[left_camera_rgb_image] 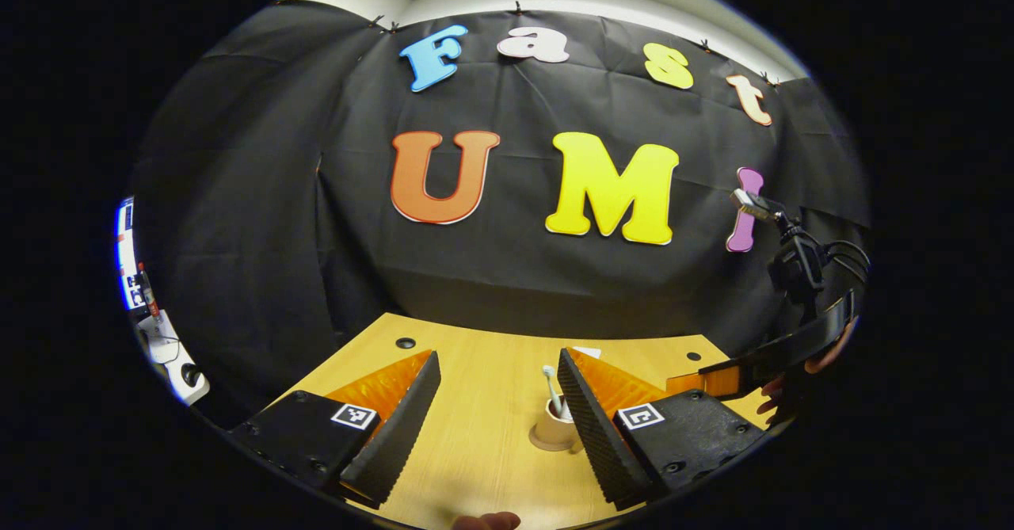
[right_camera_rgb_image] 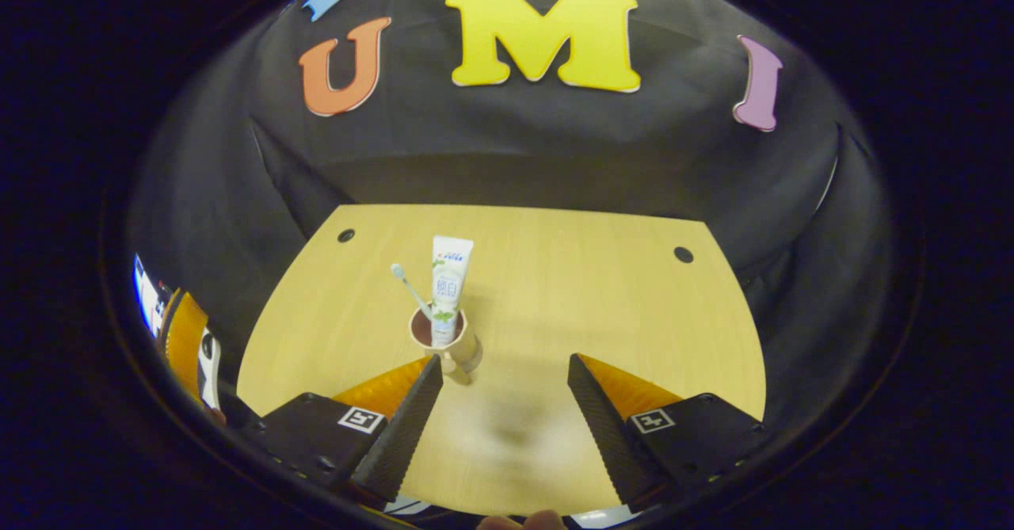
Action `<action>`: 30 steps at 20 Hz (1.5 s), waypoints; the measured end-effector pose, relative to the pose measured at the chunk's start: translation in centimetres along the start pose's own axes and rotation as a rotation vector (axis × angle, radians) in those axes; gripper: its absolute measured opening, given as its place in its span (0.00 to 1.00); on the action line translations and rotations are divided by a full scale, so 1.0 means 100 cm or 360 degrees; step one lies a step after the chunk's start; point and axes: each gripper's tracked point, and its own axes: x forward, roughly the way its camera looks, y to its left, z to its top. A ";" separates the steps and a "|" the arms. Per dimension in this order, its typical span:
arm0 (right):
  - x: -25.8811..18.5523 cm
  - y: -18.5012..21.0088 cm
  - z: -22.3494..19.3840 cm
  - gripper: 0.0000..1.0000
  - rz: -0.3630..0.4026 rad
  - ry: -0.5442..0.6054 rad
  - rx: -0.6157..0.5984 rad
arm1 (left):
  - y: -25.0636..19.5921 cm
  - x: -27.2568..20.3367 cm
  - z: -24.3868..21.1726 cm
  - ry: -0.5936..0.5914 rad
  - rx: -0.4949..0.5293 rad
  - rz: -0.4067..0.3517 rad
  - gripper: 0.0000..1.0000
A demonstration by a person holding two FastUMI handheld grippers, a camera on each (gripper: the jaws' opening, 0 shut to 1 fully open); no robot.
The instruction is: Put the toothbrush and toothpaste on the desktop into the cup, then pick up the cup and place it on the coaster on the desktop.
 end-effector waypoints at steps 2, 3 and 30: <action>-0.017 -0.007 0.006 0.94 -0.0005 -0.0141 0.0036 | -0.021 0.002 0.004 0.0001 -0.0005 -0.0050 0.95; -0.025 -0.012 0.011 0.96 -0.0023 -0.0207 0.0030 | -0.029 0.004 0.005 0.0006 -0.0010 -0.0066 0.95; -0.081 -0.053 0.050 0.96 -0.0126 -0.0676 -0.0068 | -0.082 0.009 0.021 -0.0053 0.0046 -0.0116 0.95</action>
